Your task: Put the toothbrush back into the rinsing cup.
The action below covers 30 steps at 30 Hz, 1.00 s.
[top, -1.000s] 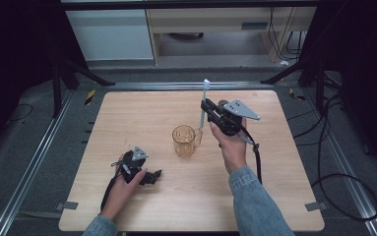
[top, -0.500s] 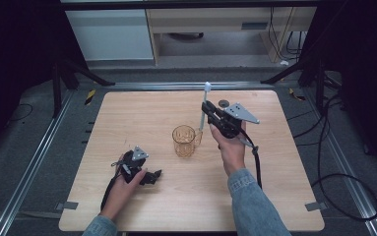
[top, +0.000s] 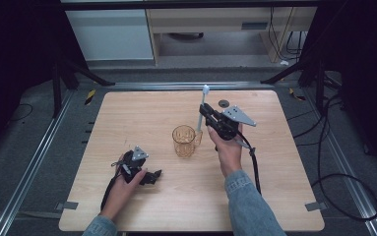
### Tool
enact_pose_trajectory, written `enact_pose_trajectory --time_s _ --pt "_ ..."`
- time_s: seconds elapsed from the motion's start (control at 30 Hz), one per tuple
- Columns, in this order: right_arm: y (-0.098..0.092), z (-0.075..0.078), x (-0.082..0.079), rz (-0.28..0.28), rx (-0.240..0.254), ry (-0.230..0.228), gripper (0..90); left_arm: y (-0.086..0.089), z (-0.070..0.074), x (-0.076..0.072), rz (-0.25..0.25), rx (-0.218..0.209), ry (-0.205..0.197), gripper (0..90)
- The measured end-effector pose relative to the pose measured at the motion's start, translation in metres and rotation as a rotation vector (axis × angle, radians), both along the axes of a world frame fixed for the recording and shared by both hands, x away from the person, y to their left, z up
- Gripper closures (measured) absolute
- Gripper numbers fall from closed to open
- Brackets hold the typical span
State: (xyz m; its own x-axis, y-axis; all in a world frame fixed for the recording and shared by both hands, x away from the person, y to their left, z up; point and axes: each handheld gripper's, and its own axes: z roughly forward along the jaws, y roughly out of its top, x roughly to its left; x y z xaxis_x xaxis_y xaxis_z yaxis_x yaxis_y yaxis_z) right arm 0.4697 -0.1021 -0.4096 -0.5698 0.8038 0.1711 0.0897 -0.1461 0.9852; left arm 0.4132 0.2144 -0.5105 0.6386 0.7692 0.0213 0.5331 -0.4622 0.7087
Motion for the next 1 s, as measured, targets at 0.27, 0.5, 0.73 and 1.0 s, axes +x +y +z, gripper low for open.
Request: enact_pose_trajectory --time_s 0.27,0.5,0.73,1.0 --pt "0.001 -0.005 0.001 0.004 0.019 -0.011 79.1 0.000 0.000 0.000 0.000 0.000 0.000 0.0" --pt "0.001 -0.008 0.001 0.004 0.015 -0.011 79.2 0.000 0.000 0.000 0.000 0.000 0.000 0.0" --pt "0.002 -0.009 0.001 0.002 0.008 -0.013 79.1 0.000 0.000 0.000 0.000 0.000 0.000 0.0" --pt "0.014 -0.008 -0.004 -0.035 -0.053 -0.038 79.2 0.000 0.000 0.000 0.000 0.000 0.000 0.0"
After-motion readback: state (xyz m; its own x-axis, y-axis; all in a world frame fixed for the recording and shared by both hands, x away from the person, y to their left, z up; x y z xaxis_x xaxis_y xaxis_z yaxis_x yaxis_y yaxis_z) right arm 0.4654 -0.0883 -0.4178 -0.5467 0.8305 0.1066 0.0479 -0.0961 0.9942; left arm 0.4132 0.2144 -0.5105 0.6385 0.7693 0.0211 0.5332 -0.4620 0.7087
